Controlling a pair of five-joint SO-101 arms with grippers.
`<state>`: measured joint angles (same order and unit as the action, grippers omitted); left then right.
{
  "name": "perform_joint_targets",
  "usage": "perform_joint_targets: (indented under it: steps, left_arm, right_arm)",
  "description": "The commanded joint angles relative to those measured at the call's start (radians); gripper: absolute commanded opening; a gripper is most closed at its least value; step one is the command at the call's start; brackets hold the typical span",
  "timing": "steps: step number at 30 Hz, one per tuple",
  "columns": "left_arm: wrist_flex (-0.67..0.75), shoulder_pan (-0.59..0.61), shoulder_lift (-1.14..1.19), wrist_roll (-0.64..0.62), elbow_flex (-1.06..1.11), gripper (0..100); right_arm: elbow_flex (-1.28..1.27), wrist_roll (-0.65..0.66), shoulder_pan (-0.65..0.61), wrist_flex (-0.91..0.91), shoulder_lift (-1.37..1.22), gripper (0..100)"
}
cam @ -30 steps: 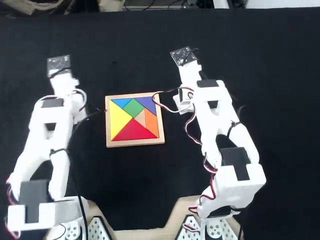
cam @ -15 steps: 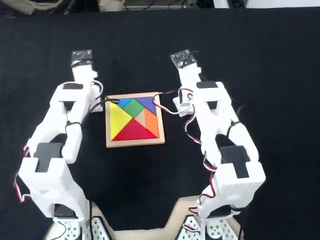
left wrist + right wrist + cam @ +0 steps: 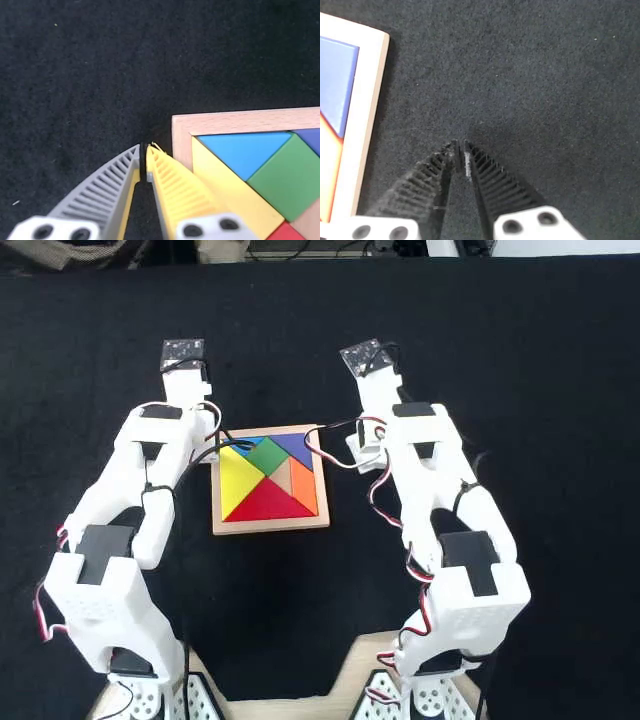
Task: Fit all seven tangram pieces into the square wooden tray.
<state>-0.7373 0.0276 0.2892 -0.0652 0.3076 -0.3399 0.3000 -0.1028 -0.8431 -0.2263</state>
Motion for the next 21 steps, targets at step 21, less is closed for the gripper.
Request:
perform_joint_targets:
  steps: [21]
  left_arm:
    - [0.003,-0.088,0.000,0.003,-0.067,3]
  right_arm:
    - [0.004,-0.005,-0.003,0.014,0.007,1.1]
